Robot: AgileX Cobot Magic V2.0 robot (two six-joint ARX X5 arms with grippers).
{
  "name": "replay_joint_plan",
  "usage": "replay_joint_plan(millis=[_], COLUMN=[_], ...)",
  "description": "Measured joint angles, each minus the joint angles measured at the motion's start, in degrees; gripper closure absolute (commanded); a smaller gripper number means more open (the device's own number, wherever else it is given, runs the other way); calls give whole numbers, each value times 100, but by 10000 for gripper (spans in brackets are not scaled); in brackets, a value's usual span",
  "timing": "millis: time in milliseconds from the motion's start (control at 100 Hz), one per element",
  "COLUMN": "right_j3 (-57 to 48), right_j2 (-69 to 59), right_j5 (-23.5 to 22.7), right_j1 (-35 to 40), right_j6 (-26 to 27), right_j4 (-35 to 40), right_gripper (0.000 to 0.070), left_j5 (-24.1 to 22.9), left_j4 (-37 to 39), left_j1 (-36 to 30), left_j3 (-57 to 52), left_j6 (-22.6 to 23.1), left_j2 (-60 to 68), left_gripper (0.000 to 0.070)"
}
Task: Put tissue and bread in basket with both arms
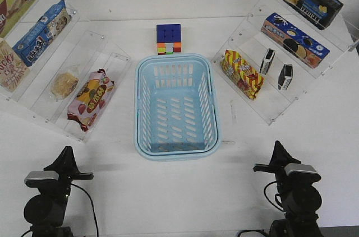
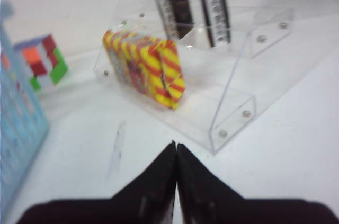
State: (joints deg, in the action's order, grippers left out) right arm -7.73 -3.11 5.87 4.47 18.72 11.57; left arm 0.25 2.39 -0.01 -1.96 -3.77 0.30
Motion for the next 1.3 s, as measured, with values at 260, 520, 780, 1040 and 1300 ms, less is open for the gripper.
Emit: replay_joint_plan(millis=[260, 520, 780, 1040, 1300], right_j3=[-1906, -3746, -5283, -5982, -6002], right_j2=[-2326, -5001, -7064, -8306, -8518], right_j5=[17, 131, 146, 31, 15], right_j1=[-2, -234, -831, -1038, -1067], right_j6=[44, -595, -1010, -1189, -1318], right_j4=[181, 260, 323, 243, 149], right_gripper=[420, 292, 291, 461, 700], left_j5=[0, -2, -2, -2, -2], left_j4=[-2, 0, 0, 0, 4], left_j1=[0, 0, 0, 0, 0], left_j3=[0, 0, 0, 0, 0], left_j6=[0, 0, 0, 0, 0], left_j2=[0, 0, 0, 0, 0], left_gripper=[699, 699, 699, 699, 699])
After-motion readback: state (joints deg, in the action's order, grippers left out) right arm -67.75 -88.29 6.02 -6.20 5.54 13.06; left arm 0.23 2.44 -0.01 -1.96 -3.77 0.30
